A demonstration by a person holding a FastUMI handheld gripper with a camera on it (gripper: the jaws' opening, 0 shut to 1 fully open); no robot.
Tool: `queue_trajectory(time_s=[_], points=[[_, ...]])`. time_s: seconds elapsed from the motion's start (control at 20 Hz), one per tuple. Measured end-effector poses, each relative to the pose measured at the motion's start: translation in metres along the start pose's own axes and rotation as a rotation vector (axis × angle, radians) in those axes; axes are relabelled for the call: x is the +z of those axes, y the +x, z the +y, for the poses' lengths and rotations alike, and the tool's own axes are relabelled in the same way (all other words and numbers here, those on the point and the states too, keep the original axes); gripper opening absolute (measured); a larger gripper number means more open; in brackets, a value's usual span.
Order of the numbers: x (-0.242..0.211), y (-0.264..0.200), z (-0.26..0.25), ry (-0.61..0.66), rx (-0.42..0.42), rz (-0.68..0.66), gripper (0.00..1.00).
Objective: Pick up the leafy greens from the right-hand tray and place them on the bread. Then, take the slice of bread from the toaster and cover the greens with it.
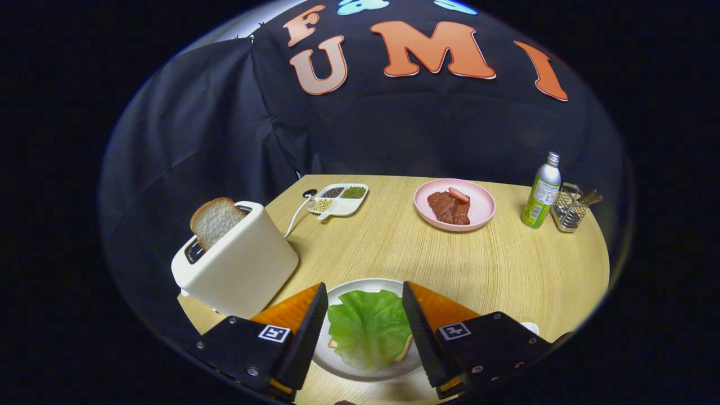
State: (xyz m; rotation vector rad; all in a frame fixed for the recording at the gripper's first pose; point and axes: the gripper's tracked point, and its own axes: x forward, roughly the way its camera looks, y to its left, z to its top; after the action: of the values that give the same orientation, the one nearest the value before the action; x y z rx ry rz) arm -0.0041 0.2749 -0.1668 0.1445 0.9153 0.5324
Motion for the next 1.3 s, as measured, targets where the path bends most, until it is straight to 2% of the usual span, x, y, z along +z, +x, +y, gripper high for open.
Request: queue_trajectory(time_s=[0.2, 0.45, 0.75, 0.9, 1.05, 1.3], points=[[0.034, -0.018, 0.021, -0.084, -0.02, -0.011, 0.85], [0.064, -0.027, 0.087, -0.073, 0.091, 0.024, 0.88], [0.093, -0.013, 0.141, -0.097, 0.147, 0.072, 0.88], [0.096, -0.002, 0.166, -0.08, 0.169, 0.11, 0.88], [0.096, 0.015, 0.174, -0.104, 0.149, 0.152, 0.89], [0.088, 0.029, 0.22, -0.095, 0.219, 0.229, 0.9]])
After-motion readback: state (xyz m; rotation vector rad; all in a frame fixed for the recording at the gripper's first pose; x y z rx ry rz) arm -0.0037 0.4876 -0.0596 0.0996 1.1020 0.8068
